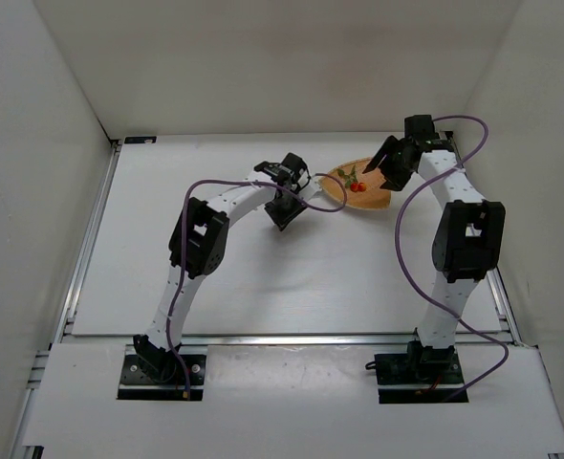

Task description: Place and organize the fake fruits in the fruit bowl

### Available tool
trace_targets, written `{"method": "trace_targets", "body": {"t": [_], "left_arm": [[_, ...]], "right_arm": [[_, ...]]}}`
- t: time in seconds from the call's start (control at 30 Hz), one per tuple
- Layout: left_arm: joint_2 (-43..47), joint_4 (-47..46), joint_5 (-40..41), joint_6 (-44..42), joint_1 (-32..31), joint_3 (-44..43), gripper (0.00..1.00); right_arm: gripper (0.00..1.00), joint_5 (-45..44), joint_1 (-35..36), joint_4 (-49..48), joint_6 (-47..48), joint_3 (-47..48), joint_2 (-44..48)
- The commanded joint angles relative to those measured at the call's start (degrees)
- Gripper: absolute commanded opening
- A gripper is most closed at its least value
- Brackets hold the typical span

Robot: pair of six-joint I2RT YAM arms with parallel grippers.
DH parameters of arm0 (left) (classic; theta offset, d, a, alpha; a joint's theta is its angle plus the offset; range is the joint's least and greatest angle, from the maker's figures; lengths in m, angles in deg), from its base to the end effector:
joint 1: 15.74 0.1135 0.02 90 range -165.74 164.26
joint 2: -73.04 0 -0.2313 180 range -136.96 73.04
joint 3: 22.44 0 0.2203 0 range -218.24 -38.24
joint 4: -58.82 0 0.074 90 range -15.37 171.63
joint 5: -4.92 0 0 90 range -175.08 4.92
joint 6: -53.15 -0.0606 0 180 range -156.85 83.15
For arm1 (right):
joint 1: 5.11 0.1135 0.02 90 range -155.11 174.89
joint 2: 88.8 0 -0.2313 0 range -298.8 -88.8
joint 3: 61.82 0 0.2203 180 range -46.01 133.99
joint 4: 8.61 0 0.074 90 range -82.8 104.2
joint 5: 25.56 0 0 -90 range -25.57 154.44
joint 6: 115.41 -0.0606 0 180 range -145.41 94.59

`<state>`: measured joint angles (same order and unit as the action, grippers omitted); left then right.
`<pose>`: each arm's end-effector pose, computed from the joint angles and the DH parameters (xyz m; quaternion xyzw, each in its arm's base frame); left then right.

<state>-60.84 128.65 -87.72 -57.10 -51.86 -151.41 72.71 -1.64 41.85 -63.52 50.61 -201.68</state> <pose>0.3499 -0.2588 0.1316 0.4707 0.8719 -0.0409 0.1283 0.4134 0.0338 0.2209 0.2568 0.9045 0.1820 0.2878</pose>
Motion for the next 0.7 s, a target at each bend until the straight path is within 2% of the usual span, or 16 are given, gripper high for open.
{"method": "trace_targets", "body": {"t": [0.0,0.13,0.27,0.43,0.53,0.67], "left_arm": [[0.55,-0.49,-1.23,0.48,-0.61,-4.42,0.22],[1.70,-2.77,0.34,0.48,-1.93,-11.45,0.22],[3.28,-12.25,0.35,-2.24,-3.52,-12.86,0.22],[-4.52,-22.09,-2.73,-2.95,-5.62,-21.21,0.23],[-7.34,-30.08,-5.27,-2.95,-6.15,-22.44,0.28],[-9.37,-34.50,-6.51,-2.43,-6.16,-23.15,0.32]], "right_arm": [[0.71,-0.36,-0.39,0.24,1.11,0.76,3.28],[0.71,-0.36,-2.23,0.24,1.11,-1.34,5.38],[0.70,-2.29,-4.51,0.24,1.11,-4.42,7.67],[0.70,-1.68,-5.84,-0.38,1.11,-5.65,7.68],[0.70,-1.68,-5.84,-0.38,1.11,-6.18,7.68],[0.70,-1.16,-6.89,-0.90,0.06,-7.32,7.68]]}}
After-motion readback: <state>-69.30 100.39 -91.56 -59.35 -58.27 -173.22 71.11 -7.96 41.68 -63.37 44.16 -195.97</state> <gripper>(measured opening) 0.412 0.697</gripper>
